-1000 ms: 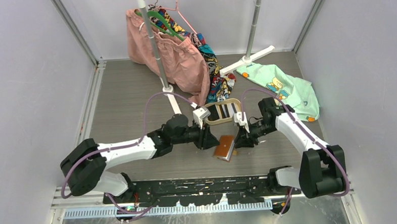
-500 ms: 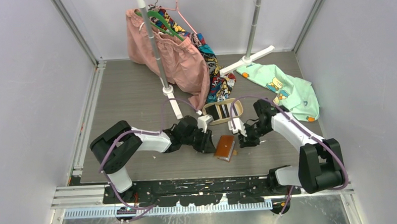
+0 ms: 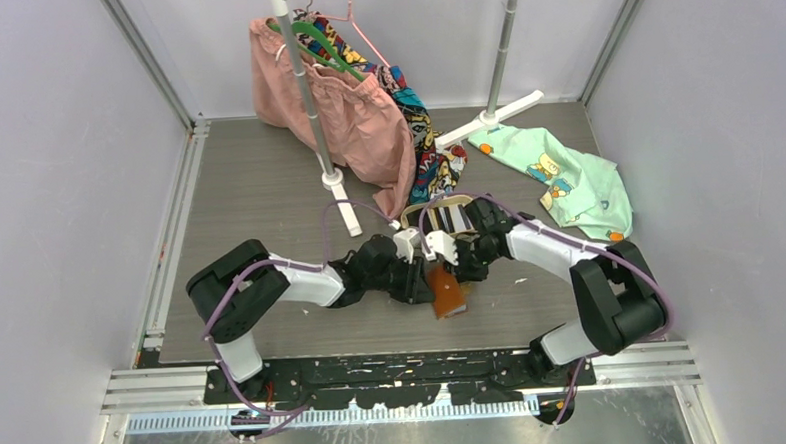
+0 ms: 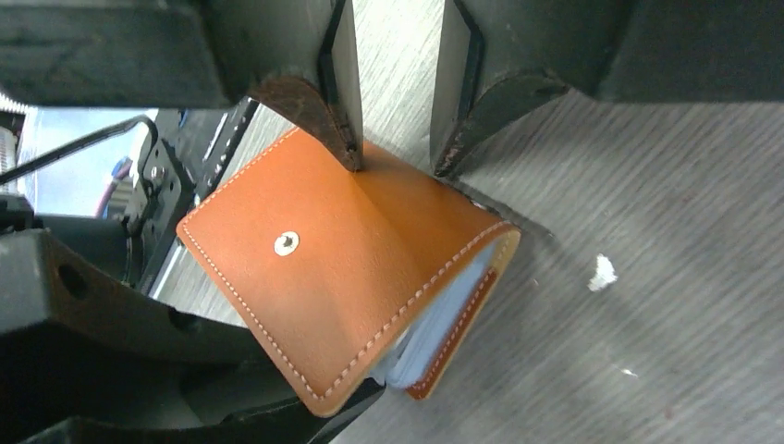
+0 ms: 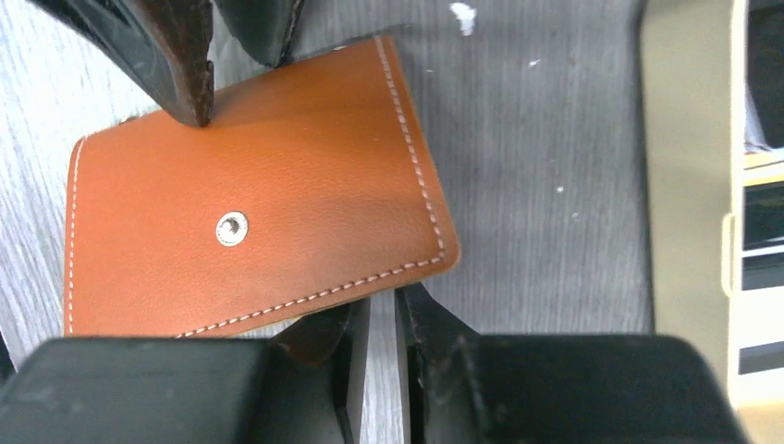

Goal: Put the credit cards into the card holder
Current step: Close the card holder at the center of the board.

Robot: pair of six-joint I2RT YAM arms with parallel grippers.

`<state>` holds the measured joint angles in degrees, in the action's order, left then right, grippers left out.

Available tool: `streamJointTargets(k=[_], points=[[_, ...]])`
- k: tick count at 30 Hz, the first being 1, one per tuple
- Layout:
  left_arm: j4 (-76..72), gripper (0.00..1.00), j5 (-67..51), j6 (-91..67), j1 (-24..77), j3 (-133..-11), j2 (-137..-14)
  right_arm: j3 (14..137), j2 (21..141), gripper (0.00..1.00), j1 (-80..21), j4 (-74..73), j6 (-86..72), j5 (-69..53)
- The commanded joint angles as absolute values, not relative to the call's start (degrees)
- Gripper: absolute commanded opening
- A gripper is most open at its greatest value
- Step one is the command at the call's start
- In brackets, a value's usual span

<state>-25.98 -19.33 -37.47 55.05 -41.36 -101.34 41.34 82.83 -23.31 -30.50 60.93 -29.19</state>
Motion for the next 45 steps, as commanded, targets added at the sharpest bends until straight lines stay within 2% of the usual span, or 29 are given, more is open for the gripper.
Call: streamJointTargets(k=[1, 3, 7, 12, 17, 22, 27, 35, 36, 39, 41, 45], points=[[-31.7, 0.34, -17.0, -37.2, 57.6, -41.7, -100.7, 47.3, 81.6, 0.24, -22.7, -28.0, 56.0, -26.2], [-32.8, 0.34, -15.3, -37.1, 57.7, -40.2, -99.0, 47.9, 78.1, 0.26, -19.5, -31.5, 57.6, -25.7], [-33.0, 0.33, -12.9, -33.5, 57.5, -37.1, -93.7, 49.8, 72.3, 0.39, -13.6, -38.7, 50.8, -30.0], [-27.5, 0.33, -13.4, -22.5, 57.4, -39.7, -89.1, 49.4, 73.1, 0.62, -13.5, -49.6, 54.0, -42.8], [-28.1, 0.33, -23.0, -11.8, 56.4, -42.3, -92.2, 52.7, 77.7, 0.64, -13.5, -46.7, 39.7, -35.4], [-45.1, 0.34, -25.9, -2.3, 56.4, -35.9, -94.6, 54.8, 82.6, 0.61, -13.7, -50.0, 36.4, -33.9], [-45.9, 0.33, -26.6, -0.5, 56.4, -37.7, -97.9, 54.7, 84.4, 0.59, -14.6, -49.7, 35.3, -31.2], [-51.7, 0.32, -26.3, -0.4, 56.4, -37.0, -101.4, 55.1, 88.2, 0.47, -17.6, -50.6, 35.5, -27.7], [-51.7, 0.32, -26.1, -0.4, 56.4, -37.0, -101.6, 55.4, 88.9, 0.44, -18.1, -50.5, 35.3, -26.7], [-51.9, 0.32, -25.9, -0.3, 56.6, -36.8, -102.0, 56.5, 89.4, 0.23, -18.4, -50.6, 34.5, -24.9], [-52.4, 0.32, -25.7, -0.3, 56.7, -36.7, -102.4, 57.1, 88.6, 0.14, -18.4, -50.6, 34.0, -24.5], [-53.1, 0.32, -25.7, 1.1, 57.3, -37.4, -103.9, 57.7, 86.6, 0.07, -18.3, -48.3, 33.4, -23.3]])
